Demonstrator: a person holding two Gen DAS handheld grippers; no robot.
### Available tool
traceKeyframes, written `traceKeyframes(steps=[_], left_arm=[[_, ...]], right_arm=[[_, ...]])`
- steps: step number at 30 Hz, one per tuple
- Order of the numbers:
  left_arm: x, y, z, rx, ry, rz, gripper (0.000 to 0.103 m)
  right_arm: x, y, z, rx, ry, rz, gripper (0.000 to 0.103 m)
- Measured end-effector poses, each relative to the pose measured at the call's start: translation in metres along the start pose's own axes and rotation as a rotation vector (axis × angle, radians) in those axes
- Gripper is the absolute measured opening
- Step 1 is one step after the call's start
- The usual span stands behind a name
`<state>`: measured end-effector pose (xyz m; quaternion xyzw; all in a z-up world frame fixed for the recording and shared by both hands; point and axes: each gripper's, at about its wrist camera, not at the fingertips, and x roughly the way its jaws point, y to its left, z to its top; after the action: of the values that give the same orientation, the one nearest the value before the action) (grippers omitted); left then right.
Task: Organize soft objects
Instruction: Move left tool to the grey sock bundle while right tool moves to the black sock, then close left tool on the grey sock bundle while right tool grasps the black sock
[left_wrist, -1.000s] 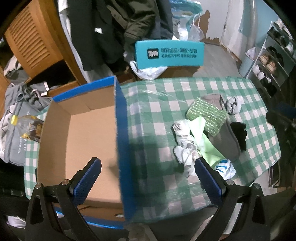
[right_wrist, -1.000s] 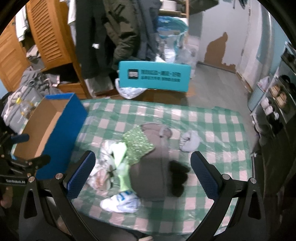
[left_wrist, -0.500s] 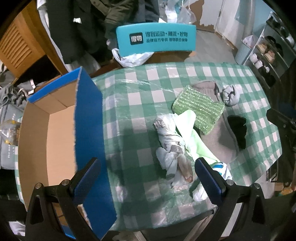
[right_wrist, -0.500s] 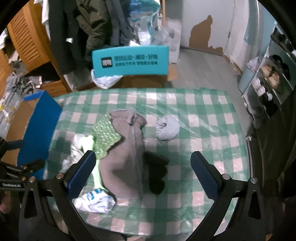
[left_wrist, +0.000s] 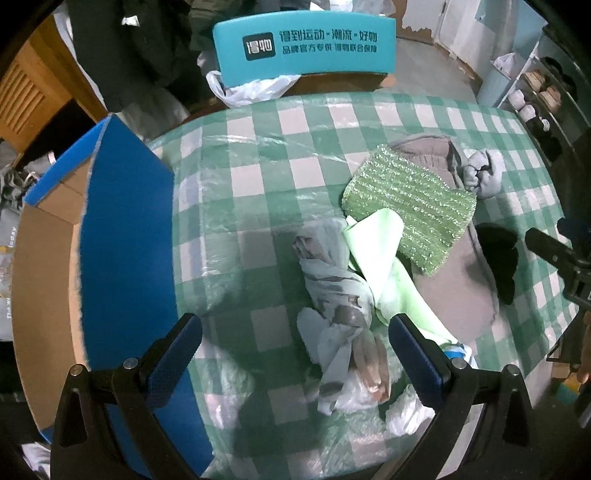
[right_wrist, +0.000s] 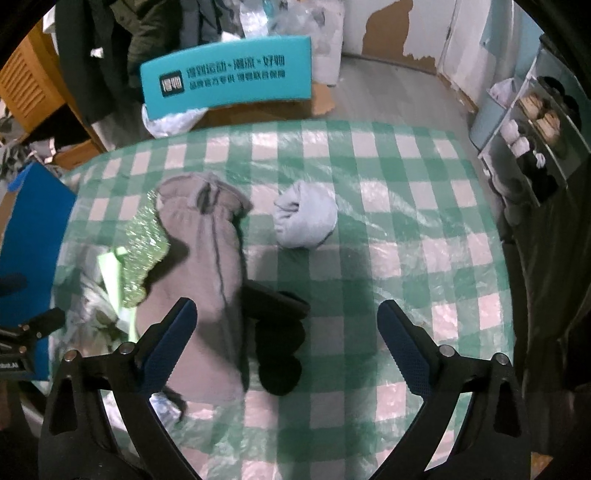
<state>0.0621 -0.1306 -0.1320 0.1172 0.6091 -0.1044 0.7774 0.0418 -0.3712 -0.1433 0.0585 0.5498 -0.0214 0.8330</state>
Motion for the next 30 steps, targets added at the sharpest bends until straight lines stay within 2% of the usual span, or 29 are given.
traceKeyframes(steps=[4,10,15,20,21,23,26,28,30], left_arm=[[0.011,-0.006,0.003,0.015,0.014,0.000,0.102],[0.031,-0.009,0.005,0.014,0.051,0.002,0.102],[0.050,-0.005,0.006,0.004,0.086,-0.012,0.102],[0.058,0.003,0.006,-0.011,0.090,-0.054,0.097],[0.058,0.005,0.006,-0.014,0.086,-0.064,0.093],[0.059,0.010,0.007,-0.015,0.081,-0.084,0.085],[0.053,0.009,0.003,-0.008,0.073,-0.126,0.069],[0.053,0.010,0.005,-0.010,0.074,-0.160,0.050],[0.052,0.008,-0.002,-0.008,0.067,-0.186,0.039]], right_arm=[[0.016,0.000,-0.004,-0.015,0.033,-0.012,0.098],[0.035,-0.006,-0.007,-0.001,0.076,-0.011,0.092],[0.049,-0.001,-0.012,-0.035,0.106,-0.016,0.084],[0.060,0.002,-0.015,-0.068,0.130,-0.035,0.067],[0.061,0.003,-0.016,-0.073,0.130,-0.040,0.064],[0.061,0.004,-0.016,-0.081,0.127,-0.053,0.048],[0.061,0.008,-0.015,-0.097,0.127,-0.048,0.043],[0.060,0.012,-0.014,-0.109,0.131,-0.044,0.037],[0.059,0.016,-0.014,-0.123,0.133,-0.047,0.037]])
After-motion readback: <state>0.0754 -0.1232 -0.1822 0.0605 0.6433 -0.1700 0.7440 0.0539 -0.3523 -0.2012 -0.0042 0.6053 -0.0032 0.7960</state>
